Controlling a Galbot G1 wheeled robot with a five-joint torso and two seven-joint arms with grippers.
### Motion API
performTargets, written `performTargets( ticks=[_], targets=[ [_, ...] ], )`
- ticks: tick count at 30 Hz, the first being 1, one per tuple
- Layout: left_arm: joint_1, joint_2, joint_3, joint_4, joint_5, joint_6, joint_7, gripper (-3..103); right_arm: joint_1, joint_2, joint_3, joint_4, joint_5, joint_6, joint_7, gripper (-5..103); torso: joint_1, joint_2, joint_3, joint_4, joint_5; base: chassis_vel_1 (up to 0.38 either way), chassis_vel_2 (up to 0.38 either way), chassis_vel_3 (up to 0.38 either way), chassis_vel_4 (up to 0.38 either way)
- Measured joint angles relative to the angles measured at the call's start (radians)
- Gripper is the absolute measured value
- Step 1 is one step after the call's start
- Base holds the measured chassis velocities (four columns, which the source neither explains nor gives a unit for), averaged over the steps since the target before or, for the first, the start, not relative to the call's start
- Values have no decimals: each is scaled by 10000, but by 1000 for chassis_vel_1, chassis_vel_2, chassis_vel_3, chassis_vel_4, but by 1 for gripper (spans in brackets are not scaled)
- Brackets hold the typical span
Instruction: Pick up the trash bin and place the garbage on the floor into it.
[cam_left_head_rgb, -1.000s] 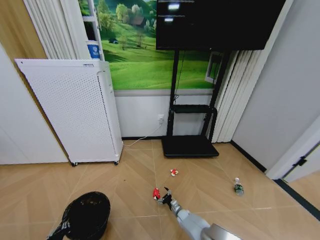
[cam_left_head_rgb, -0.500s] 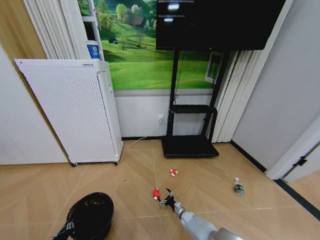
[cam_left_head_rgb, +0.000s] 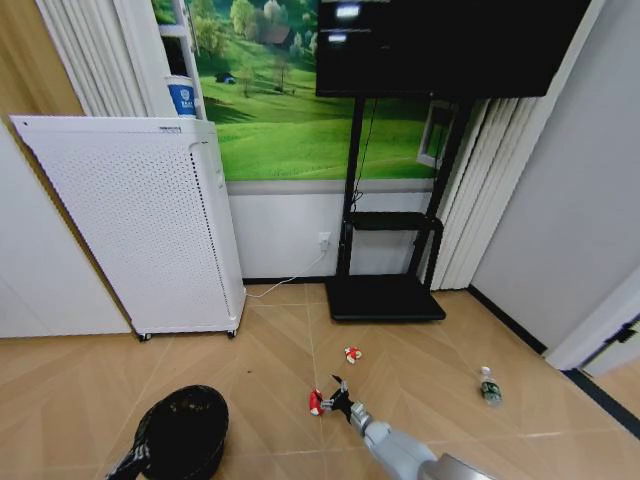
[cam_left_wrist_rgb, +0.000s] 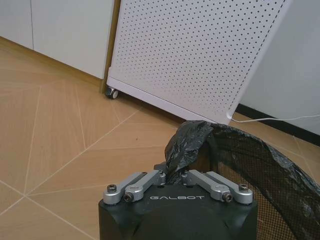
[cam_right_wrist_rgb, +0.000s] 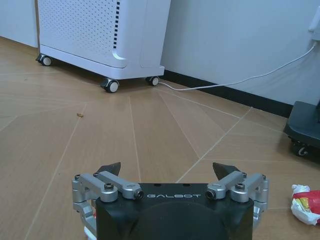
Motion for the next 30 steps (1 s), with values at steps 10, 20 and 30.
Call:
performTargets(
  ticks=[10, 20, 30],
  targets=[
    [-42, -10, 72, 59, 10, 0, 60, 7, -24, -57, 227, -135, -236, 80, -164, 100, -2, 0, 0, -1, 0, 2, 13, -3, -28],
    [-58, 17, 87, 80, 0, -9, 77, 7, -37, -62, 305, -295, -354, 523, -407, 100, 4, -1, 2, 1, 0, -31, 136, 40, -148],
    [-24, 6, 83, 78, -12, -17, 77, 7, -273, 161, 359, -466, -506, 611, 66, 100, -1, 0, -1, 0, 0, -2, -34, -2, 31]
  ],
)
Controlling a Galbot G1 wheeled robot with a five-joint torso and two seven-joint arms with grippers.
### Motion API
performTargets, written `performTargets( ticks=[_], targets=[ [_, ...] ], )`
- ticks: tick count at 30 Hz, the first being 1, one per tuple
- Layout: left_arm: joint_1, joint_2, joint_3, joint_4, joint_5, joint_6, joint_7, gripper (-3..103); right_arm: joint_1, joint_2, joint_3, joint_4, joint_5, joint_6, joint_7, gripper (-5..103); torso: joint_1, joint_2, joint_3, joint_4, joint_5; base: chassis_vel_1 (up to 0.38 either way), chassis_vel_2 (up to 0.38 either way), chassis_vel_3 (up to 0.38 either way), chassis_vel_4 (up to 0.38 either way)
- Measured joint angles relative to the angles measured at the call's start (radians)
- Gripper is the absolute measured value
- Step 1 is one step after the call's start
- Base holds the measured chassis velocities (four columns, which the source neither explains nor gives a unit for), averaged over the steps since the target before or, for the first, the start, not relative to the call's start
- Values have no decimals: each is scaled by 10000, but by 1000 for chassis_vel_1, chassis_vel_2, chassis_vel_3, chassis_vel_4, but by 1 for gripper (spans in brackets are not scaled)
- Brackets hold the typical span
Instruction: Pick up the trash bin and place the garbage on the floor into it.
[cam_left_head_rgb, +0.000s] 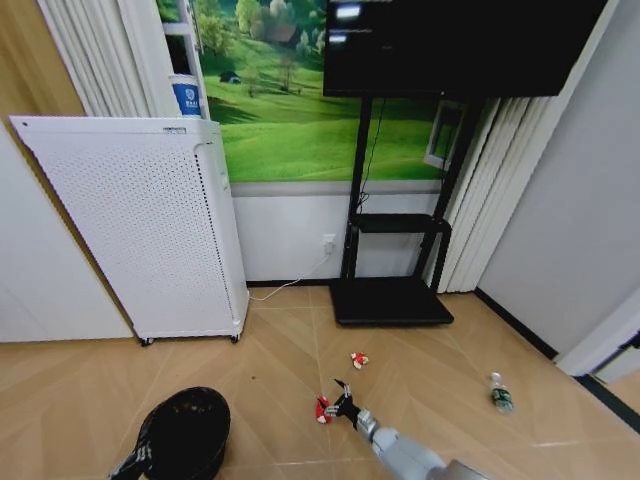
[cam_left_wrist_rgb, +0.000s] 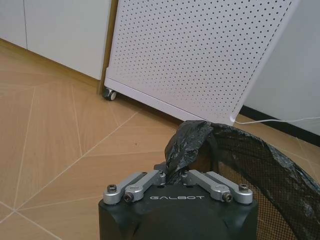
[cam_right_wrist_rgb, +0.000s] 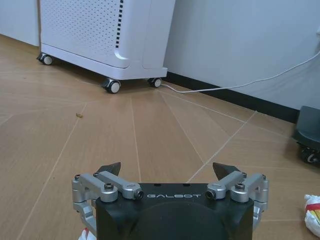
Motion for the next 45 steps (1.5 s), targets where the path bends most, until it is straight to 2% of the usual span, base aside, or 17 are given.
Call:
performTargets(
  ticks=[5, 13, 24, 45],
  targets=[
    [21, 4, -14, -9, -4, -2, -33, 7, -201, 138, -97, 93, -20, -45, 160, 100, 0, 0, 1, 0, -1, 0, 0, 0, 0],
    [20, 35, -50, -4, -19, -6, -50, 7, -430, 252, -290, 85, -45, 48, -207, 100, 0, 0, 0, -1, -1, 0, 0, 0, 0],
    [-11, -25, 13, 45, 12, -22, -35, 7, -66, 905, 201, -1311, -452, -117, -516, 100, 1, 0, 1, 0, -1, 0, 0, 0, 0],
    [-34, -123, 32, 97, 63, -66, 64, 7, -233, 984, 858, -1861, -1097, -222, -533, 100, 2, 0, 1, -1, -1, 0, 0, 0, 0]
  ],
)
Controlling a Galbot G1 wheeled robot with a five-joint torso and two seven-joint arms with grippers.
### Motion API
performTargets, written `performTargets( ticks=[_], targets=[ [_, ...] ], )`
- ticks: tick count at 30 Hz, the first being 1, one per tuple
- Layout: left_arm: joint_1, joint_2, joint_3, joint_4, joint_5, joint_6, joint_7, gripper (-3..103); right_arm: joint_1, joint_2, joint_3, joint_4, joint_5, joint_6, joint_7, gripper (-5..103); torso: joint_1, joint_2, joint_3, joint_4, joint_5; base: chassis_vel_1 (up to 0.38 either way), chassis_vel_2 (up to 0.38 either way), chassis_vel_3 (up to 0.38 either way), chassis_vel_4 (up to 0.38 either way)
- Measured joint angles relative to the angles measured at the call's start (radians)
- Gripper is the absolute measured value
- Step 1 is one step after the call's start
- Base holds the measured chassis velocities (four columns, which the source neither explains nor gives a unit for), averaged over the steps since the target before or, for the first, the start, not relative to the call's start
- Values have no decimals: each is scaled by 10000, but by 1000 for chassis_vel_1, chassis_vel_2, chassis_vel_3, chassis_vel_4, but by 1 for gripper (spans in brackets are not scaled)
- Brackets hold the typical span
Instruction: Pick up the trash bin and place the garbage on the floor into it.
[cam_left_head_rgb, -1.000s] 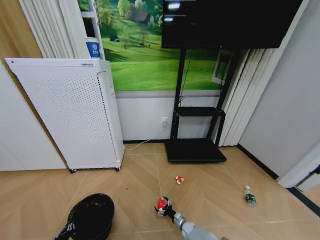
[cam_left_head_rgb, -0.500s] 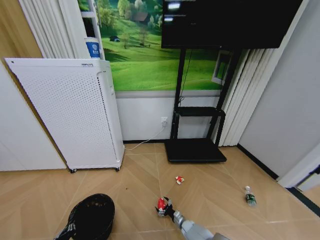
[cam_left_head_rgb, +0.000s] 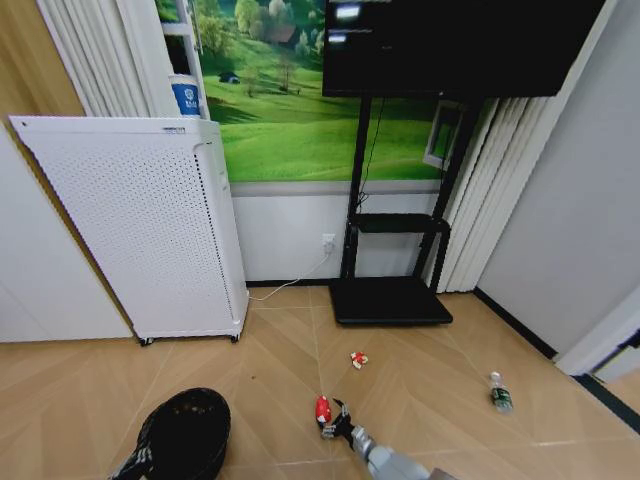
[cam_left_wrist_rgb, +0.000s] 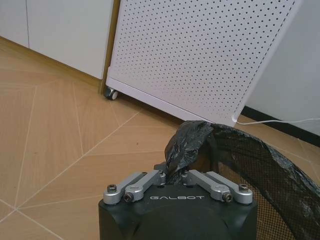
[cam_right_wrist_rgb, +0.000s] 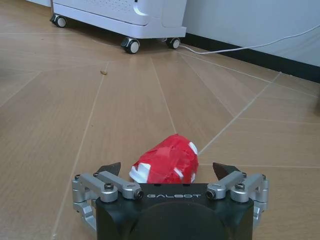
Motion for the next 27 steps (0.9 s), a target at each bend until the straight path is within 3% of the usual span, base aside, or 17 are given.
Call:
performTargets(
  ticks=[5, 12, 13, 15, 16, 18, 19, 21, 22, 27],
  targets=[
    [10, -7, -6, 12, 4, -31, 44, 7, -11, 317, 469, -300, -674, 27, 89, 100, 0, 0, 0, 0, 0, 0, 0, 0, 0],
    [43, -22, -35, -38, -8, -56, 73, 7, 17, 503, 605, -471, -711, 23, 86, 96, 0, 0, 0, 0, 1, 0, 0, 0, 0],
    [51, -22, -42, -54, -12, -58, 75, 7, 26, 498, 615, -477, -710, 20, 80, 86, 0, 0, 0, 1, 0, 0, 0, 0, 0],
    [55, -21, -44, -64, -14, -59, 79, 7, 35, 484, 627, -478, -708, 16, 74, 86, 0, 0, 0, 0, 1, 0, 0, 0, 0],
    [58, -21, -46, -67, -15, -63, 85, 7, 45, 465, 649, -478, -706, 11, 71, 76, 0, 0, 0, 0, 1, 0, 0, 0, 0],
    [60, -21, -45, -71, -16, -64, 93, 7, 53, 435, 667, -478, -703, 5, 61, 76, 0, 0, 0, 0, 1, 0, 0, 0, 0],
    [55, -21, -37, -79, -18, -66, 96, 7, 55, 384, 700, -470, -698, -3, 45, 65, 0, 0, 0, 0, 1, 0, 0, 0, 0],
    [52, -20, -30, -89, -18, -66, 97, 7, 57, 364, 718, -464, -694, -3, 32, 65, 0, 0, 0, 0, 1, 0, 0, 0, 0],
    [52, -19, -22, -101, -18, -67, 98, 7, 60, 343, 741, -452, -687, -4, 12, 56, 0, 0, 0, 0, 0, 0, 0, 0, 0],
    [60, -10, -16, -125, -17, -70, 101, 7, 64, 292, 802, -423, -655, 35, -59, 52, 0, 0, 0, 0, 1, 0, 0, 0, 0]
  ],
)
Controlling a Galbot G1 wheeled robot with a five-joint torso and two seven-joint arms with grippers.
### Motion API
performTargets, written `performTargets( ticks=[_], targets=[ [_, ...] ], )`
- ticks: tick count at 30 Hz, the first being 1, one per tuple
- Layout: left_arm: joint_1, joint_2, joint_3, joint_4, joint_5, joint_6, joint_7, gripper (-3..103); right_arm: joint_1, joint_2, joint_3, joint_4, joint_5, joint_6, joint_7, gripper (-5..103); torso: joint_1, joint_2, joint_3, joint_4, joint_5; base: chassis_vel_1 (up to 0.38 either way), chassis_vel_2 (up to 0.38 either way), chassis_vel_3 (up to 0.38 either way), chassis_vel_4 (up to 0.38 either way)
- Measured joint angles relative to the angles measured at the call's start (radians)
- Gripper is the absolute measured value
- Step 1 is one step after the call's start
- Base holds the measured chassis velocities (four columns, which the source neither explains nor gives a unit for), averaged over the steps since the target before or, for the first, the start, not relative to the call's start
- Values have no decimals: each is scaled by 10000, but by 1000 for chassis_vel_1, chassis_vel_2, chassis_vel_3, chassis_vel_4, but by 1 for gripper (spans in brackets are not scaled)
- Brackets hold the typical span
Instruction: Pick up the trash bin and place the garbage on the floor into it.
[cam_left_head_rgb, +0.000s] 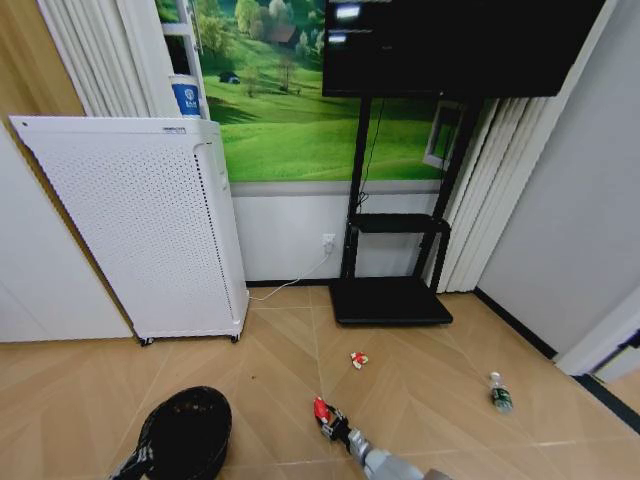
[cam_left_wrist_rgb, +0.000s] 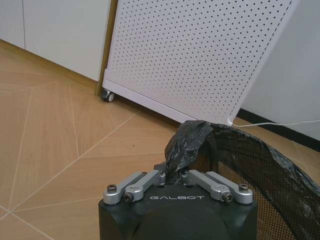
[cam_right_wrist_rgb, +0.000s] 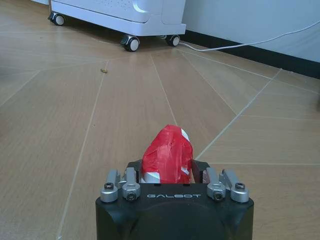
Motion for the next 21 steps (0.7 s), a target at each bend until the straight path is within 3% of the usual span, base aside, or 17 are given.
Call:
performTargets(
  ticks=[7, 12, 21],
  targets=[
    [38, 71, -102, -91, -54, -6, -3, 7, 15, -95, 63, 127, 78, 206, -92, 52, 0, 0, 0, 1, 0, 0, 0, 0, 0],
    [-24, 663, -341, -133, -369, 62, -313, 7, 149, -582, -314, 751, 621, 240, -63, 52, 0, 0, 0, 2, -1, 0, 0, 0, 0],
    [-803, 3241, -933, 89, -2379, 494, -1230, 7, 481, -1788, -1442, 2938, 1852, 244, 19, 52, 1, 0, 1, 0, 0, 0, 0, 0, 0]
  ],
)
